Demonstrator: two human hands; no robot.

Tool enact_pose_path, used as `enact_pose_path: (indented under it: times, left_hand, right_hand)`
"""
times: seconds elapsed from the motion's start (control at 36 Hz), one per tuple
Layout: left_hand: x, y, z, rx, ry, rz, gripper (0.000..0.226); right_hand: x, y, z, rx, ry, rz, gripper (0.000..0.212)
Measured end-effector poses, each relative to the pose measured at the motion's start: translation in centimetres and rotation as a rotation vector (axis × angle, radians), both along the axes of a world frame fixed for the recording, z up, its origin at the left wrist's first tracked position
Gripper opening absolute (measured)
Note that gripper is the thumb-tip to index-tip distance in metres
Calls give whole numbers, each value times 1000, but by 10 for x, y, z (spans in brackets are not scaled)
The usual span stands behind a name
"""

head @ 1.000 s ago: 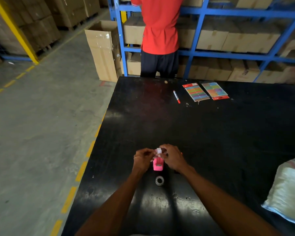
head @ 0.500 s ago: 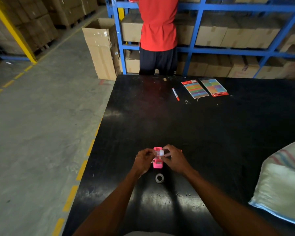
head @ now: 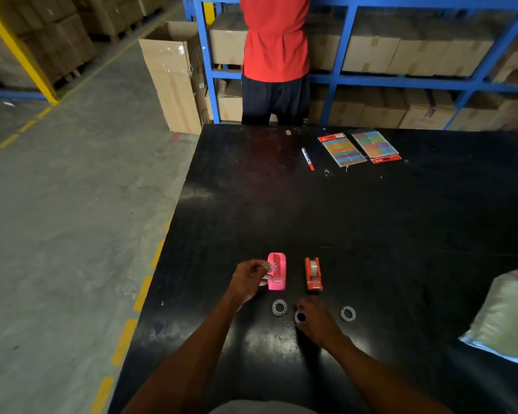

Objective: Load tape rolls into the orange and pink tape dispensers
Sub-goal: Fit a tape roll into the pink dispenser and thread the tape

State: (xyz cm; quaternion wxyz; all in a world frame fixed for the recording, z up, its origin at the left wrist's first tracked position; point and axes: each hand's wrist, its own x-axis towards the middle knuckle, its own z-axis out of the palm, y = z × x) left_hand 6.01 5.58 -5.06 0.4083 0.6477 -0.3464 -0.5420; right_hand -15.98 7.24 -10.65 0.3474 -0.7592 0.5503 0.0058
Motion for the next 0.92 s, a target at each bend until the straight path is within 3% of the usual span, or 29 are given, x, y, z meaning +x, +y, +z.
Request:
enact_pose_path:
  times: [0.25, 0.36, 0.47, 0.64, 0.75, 0.92]
  left_hand:
    - [2, 5, 0, 21, 42, -7, 13]
    - [6, 9, 0, 22, 37, 7, 15]
    - [9, 11, -5, 27, 23, 12, 14]
    - [10, 14, -4, 43, 20, 13, 15]
    - [13, 16, -5, 49, 13, 23, 13]
    - [13, 16, -10, 56, 21, 19, 10]
  right_hand:
    - [-1, 4, -6, -24, 83, -3, 49]
    - [7, 1, -4, -234, 213, 70, 63]
    - [24, -4, -1, -311, 206, 197, 71]
    - [43, -8, 3, -240, 229, 269, 63]
    - [43, -15, 2, -221, 130, 225, 37]
    - [37, -29, 21, -141, -290, 2, 24]
